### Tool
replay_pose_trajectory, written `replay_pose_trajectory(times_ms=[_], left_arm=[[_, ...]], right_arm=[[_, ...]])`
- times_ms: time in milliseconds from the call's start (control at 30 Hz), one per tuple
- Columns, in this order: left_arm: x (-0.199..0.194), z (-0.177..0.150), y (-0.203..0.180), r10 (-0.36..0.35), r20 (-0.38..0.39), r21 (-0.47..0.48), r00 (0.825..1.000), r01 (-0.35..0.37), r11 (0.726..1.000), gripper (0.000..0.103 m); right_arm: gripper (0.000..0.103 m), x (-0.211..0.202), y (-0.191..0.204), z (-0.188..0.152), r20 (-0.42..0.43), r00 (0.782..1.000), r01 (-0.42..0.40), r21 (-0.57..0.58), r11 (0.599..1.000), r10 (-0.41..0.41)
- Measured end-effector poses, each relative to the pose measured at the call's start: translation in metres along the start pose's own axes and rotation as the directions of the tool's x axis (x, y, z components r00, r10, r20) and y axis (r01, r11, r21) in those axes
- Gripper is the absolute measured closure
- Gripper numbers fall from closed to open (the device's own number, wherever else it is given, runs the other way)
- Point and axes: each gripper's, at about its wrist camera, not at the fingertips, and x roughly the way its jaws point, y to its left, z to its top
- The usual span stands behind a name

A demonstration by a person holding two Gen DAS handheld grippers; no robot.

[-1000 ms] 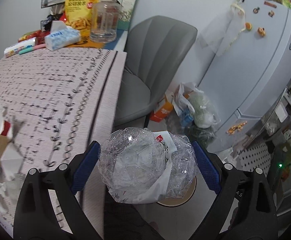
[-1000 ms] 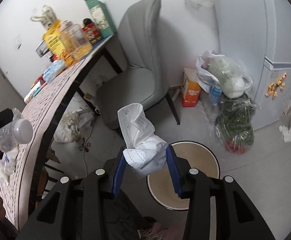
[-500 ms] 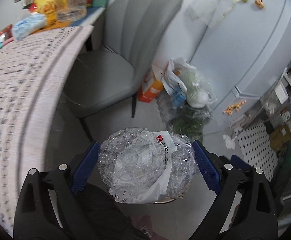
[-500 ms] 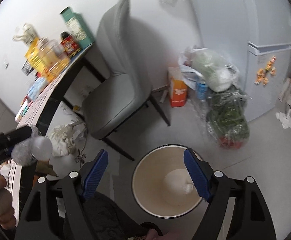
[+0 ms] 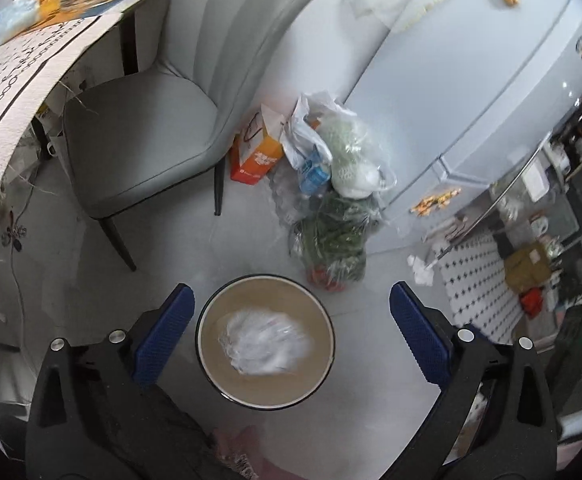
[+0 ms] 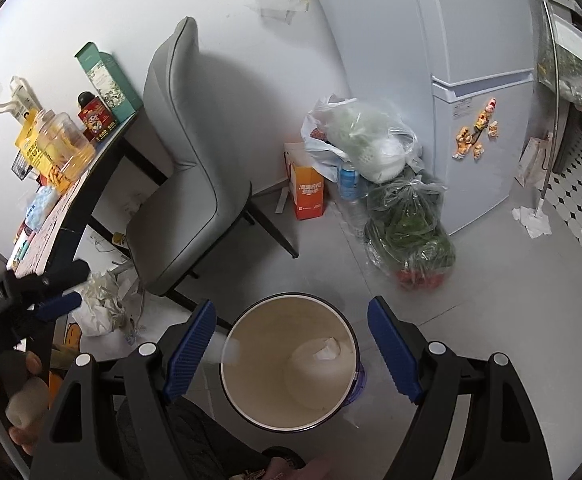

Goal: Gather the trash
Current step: 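Open both grippers to drop the bag and tissue into the bin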

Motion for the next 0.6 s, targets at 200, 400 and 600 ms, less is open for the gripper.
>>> replay_pose_trajectory(times_ms=[200, 400, 600], left_arm=[[-0.034, 0.002, 0.013, 0.024, 0.063, 0.008, 0.998, -0.024, 1.000, 0.006], [-0.087, -0.005, 0.035, 0.080, 0.190, -0.014, 0.978, -0.079, 0.997, 0.006], [-0.134, -0.012, 0.067, 0.147, 0.264, -0.104, 0.953, -0.123, 0.987, 0.006]], right_arm=[[0.026, -0.003, 0.037, -0.001, -0.005, 0.999, -0.051, -0.058, 0.997, 0.051], [0.007, -0.020, 0.080, -0.006, 0.065, 0.994, -0.076, -0.132, 0.988, 0.086], [0.008, -0.035, 0.128, -0.008, 0.085, 0.994, -0.048, -0.196, 0.979, 0.066]])
